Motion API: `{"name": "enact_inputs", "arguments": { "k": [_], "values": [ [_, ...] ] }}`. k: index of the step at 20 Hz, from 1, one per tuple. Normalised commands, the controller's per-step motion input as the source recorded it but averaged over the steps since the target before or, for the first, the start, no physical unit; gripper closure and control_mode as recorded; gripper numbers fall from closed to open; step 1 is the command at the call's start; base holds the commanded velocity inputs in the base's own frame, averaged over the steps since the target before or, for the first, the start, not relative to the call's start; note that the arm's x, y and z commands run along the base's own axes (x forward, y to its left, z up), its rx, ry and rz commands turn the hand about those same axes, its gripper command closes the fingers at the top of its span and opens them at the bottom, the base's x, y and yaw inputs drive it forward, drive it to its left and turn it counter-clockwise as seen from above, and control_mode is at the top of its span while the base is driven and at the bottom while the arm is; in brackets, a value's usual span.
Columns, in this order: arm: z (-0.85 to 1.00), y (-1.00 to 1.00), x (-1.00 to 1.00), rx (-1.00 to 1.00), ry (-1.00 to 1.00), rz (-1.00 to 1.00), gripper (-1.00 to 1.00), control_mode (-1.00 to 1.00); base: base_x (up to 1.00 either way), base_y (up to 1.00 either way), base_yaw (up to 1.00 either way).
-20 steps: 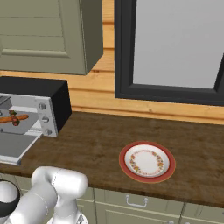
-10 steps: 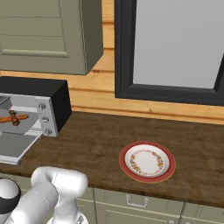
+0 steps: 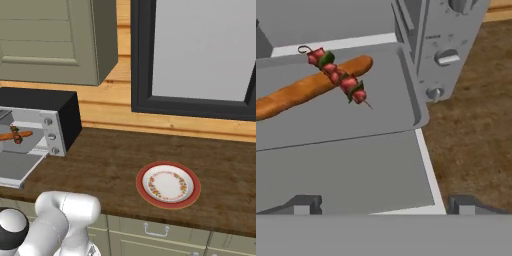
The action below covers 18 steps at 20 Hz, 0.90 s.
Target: Pick up the kebab skewer and baguette bread, and place them inside the toaster oven. Close the toaster oven door and start by setting the timer.
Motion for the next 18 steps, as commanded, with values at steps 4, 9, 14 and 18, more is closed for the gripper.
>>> {"name": "enact_inputs", "arguments": {
  "k": [4,9,14,18],
  "values": [
    [-0.03,0.0,-0.29,0.0,-0.07,0.03,-1.0,-1.0,0.0,0.0,0.0],
    [-0.21,0.0,0.0,0.0,-0.28,0.05,-1.0,-1.0,0.0,0.0,0.0],
    [-0.04,-0.01,0.0,0.0,-0.33,0.04,-1.0,-1.0,0.0,0.0,0.0],
    [0.0,-0.02,0.18,0.0,-0.19,0.0,-1.0,-1.0,0.0,0.0,0.0]
  ]
}}
